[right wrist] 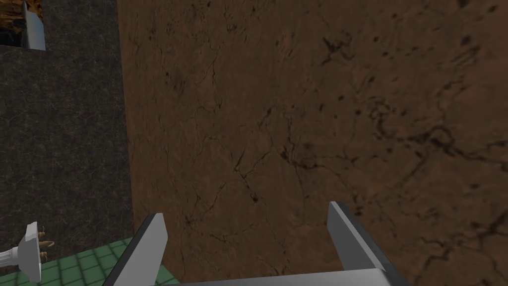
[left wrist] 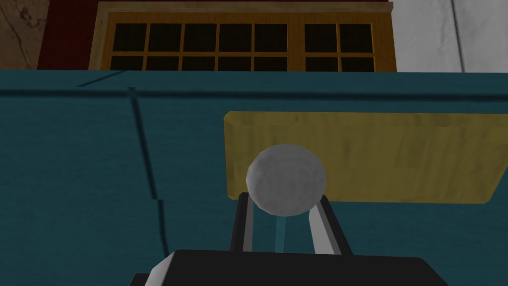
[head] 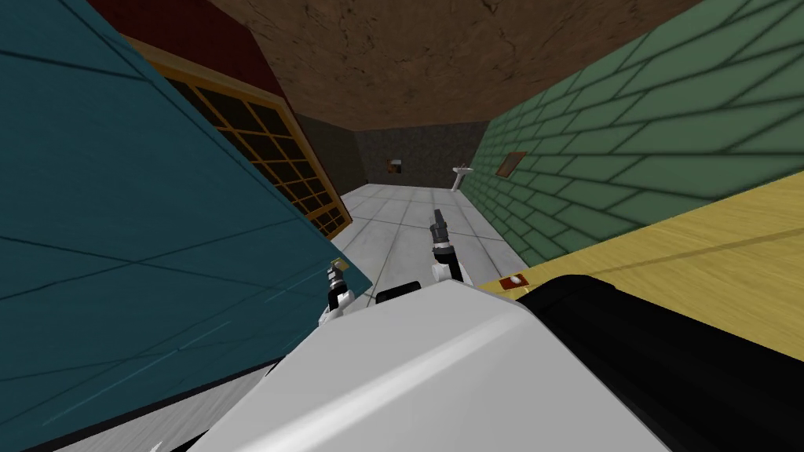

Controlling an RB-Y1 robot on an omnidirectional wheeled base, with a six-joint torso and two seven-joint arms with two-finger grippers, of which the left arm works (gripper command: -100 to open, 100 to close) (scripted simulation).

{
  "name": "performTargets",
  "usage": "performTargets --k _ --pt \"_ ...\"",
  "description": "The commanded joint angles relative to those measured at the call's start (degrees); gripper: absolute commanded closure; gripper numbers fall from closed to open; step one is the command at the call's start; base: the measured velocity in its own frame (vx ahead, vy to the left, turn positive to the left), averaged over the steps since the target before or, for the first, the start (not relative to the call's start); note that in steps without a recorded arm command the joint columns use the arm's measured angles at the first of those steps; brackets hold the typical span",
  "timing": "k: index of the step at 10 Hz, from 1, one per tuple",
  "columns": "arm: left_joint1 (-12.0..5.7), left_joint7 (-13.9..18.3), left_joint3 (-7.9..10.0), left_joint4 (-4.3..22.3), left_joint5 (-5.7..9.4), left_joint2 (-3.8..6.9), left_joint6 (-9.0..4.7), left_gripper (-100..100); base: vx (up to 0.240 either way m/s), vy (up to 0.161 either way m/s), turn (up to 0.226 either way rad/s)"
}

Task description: Push the door open

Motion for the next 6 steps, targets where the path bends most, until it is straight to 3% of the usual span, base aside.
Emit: performTargets --k 1,6 --pt "0.06 -0.35 0.88 0.06 0.56 0.14 -0.07 100 0.137 -0.006 0.048" --pt "0.23 -1.45 3.60 0.22 2.29 0.57 -0.30 100 0.213 -0.001 0.041"
